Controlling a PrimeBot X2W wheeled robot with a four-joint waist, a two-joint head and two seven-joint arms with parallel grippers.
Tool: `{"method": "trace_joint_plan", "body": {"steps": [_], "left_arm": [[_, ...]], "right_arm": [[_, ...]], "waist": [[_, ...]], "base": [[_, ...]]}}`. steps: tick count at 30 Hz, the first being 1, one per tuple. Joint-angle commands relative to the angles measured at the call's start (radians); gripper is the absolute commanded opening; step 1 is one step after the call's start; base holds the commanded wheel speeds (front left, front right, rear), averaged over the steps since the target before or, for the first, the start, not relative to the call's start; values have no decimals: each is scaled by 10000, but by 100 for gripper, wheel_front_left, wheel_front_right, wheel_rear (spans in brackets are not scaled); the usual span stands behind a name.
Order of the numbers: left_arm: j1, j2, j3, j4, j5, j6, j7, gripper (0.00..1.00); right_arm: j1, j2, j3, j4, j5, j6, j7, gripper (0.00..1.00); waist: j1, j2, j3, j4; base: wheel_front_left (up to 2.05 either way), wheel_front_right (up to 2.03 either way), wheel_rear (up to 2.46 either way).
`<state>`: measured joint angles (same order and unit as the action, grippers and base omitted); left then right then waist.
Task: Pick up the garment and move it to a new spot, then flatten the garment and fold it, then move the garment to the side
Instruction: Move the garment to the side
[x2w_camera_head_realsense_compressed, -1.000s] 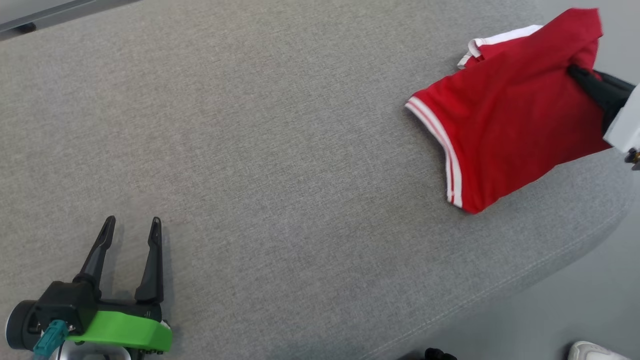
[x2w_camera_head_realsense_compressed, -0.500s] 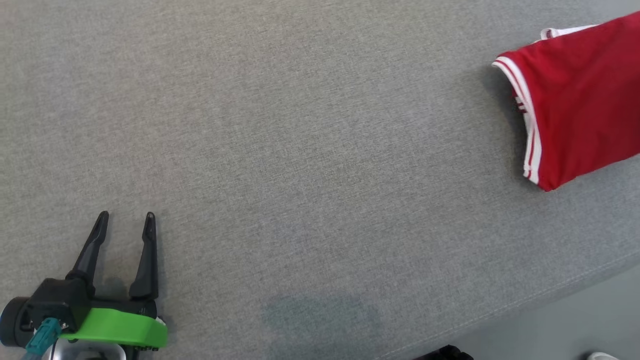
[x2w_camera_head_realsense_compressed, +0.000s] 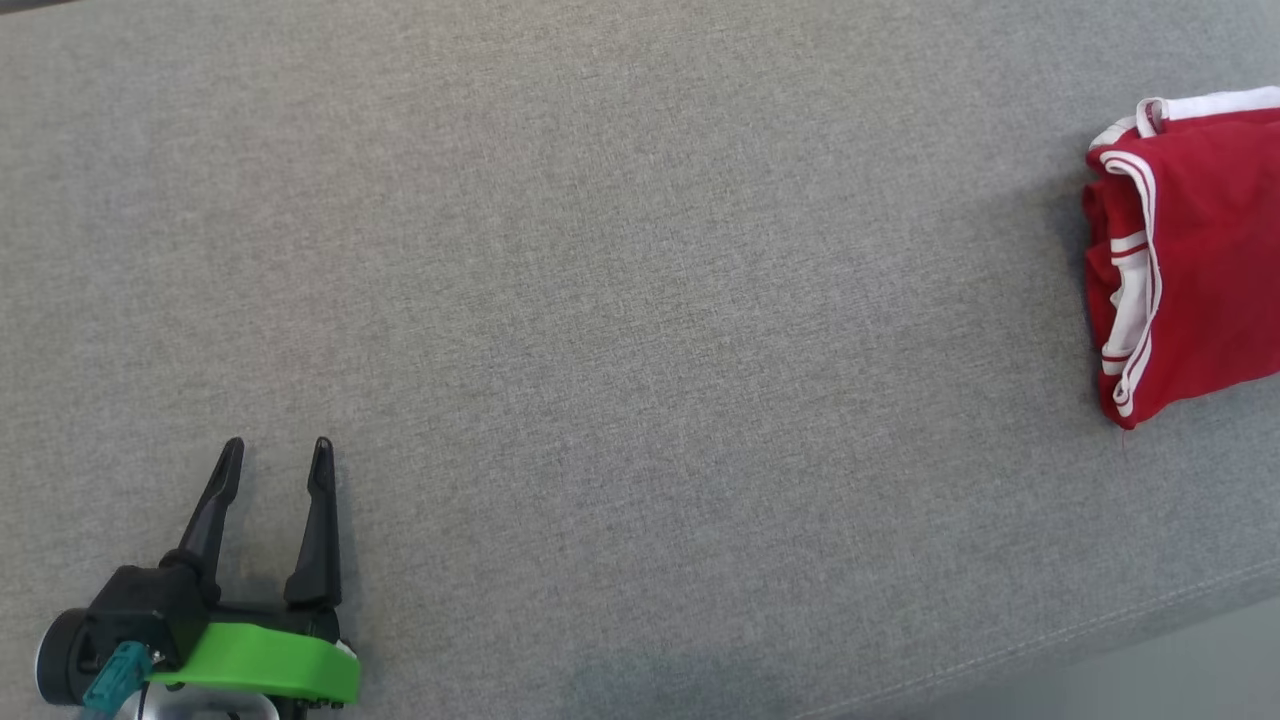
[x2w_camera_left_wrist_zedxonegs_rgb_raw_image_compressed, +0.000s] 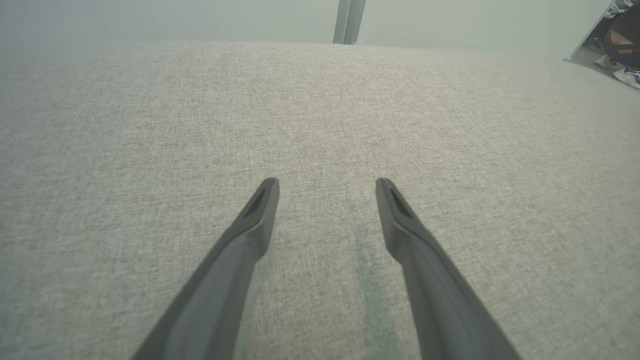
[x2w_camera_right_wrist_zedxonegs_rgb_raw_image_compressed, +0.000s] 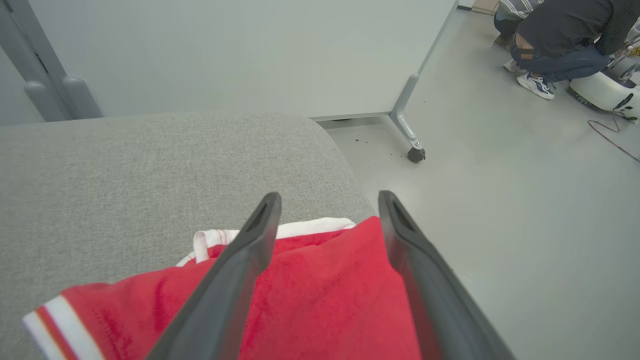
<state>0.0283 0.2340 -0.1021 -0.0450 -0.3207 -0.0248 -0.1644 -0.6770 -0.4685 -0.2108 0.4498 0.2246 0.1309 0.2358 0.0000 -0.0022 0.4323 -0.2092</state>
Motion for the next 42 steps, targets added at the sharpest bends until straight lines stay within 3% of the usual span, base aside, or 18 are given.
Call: {"method": "trace_joint_plan", "body": {"steps": [1,5,13,20,22,28,42], "left_arm": [[113,-52,-21,104,-86,28,-98,100],[150,-212,-23,340,-195,98,-267,100],[140,-416,-135,1142,-305,11,-546,100],[291,-207,-39,2203,-457,-200,-725,100],[239,-212,-32,2471,-536,-280,-759,100],[245,-271,-115,3066,-719,-458,-826,100],[206,-179,-351,3430,-1069,-788,-904,100]], "right_arm": [[270,17,48,-258,-29,-3,-384,100],[1086,149,318,-1339,-104,-3,-1437,100],[3896,1189,555,-3388,249,-5,-2404,100],[6226,2615,279,-3028,121,-5,-3147,100],[6543,2903,262,-2644,-469,-5,-3144,100],[6956,3763,-77,-2036,-1429,-8,-3910,100],[6719,4154,-723,-2238,-3523,-8,-4371,100]], "waist": [[0,22,-494,204],[0,22,-1144,510],[0,22,-2624,1808],[0,22,-3762,2908],[0,22,-3948,3084],[0,22,-4327,3225],[0,22,-4532,2649]], "base": [[0,0,0],[0,0,0],[0,0,0],[0,0,0],[0,0,0],[0,0,0],[0,0,0]]}}
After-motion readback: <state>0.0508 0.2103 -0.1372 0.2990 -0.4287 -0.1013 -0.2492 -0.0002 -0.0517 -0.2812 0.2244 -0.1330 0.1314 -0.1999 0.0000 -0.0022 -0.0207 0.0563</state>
